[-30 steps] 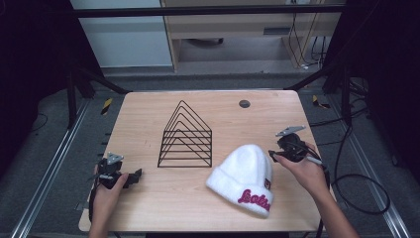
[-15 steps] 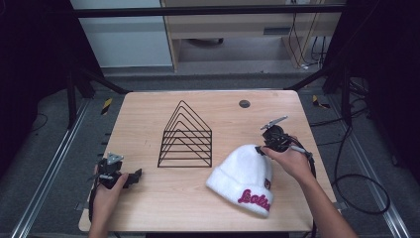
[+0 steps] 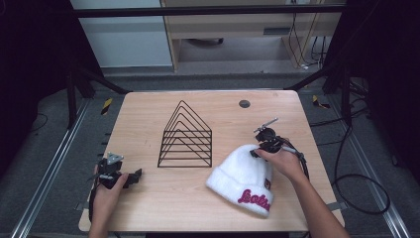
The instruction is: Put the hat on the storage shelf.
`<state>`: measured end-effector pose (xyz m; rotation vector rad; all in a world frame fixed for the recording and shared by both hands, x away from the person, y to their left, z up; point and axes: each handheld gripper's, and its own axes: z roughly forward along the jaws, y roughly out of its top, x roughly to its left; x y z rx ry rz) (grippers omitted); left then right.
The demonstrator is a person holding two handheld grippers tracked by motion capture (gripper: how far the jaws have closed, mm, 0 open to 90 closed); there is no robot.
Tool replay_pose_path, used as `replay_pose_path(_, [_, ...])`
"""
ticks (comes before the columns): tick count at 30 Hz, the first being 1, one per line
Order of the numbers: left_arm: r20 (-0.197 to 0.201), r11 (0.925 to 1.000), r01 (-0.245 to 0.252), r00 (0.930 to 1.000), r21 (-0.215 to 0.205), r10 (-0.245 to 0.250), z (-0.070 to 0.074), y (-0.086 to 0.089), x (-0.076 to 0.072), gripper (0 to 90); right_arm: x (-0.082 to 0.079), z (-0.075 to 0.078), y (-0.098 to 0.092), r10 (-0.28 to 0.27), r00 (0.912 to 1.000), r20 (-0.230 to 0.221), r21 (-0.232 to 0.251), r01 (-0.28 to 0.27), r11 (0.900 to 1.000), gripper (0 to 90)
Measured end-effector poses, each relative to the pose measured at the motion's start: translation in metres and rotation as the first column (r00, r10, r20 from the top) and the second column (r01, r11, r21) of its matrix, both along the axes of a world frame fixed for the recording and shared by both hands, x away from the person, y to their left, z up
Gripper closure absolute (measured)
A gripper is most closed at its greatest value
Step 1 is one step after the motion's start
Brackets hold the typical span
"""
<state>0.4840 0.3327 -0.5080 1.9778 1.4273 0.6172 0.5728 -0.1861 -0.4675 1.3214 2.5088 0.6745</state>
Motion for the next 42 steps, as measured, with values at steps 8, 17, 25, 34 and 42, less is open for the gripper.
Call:
replay_pose_path(8, [0.000,1.0000,0.000,1.0000,0.000,0.000,0.000,0.000,0.000,0.0,0.003,-0.005,0.001,0.002,0.9995,-0.032,-0.010,-0.002,1.000,49.7])
replay_pose_path(17, [0.000,1.0000,0.000,1.0000,0.000,0.000,0.000,0.000,0.000,0.0,0.001,-0.006,0.003,0.025,0.9977,-0.062,0.009,-0.024,1.000,65.2])
replay_pose_path(25, [0.000,1.0000,0.001,1.0000,0.000,-0.001,0.000,0.000,0.000,0.0,0.001,-0.007,0.003,0.059,0.9949,-0.083,0.043,-0.055,0.998,78.5])
replay_pose_path(34, [0.000,0.9999,0.017,0.9999,0.000,-0.017,0.000,-0.001,0.000,0.0,-0.020,0.016,0.004,0.099,0.9929,0.066,0.041,-0.102,0.994,80.9])
replay_pose_path(42, [0.052,0.9988,0.028,0.9983,-0.041,-0.026,0.018,-0.001,-0.002,3.5,-0.060,0.057,0.006,0.151,0.9568,0.249,0.082,-0.176,0.981,81.4])
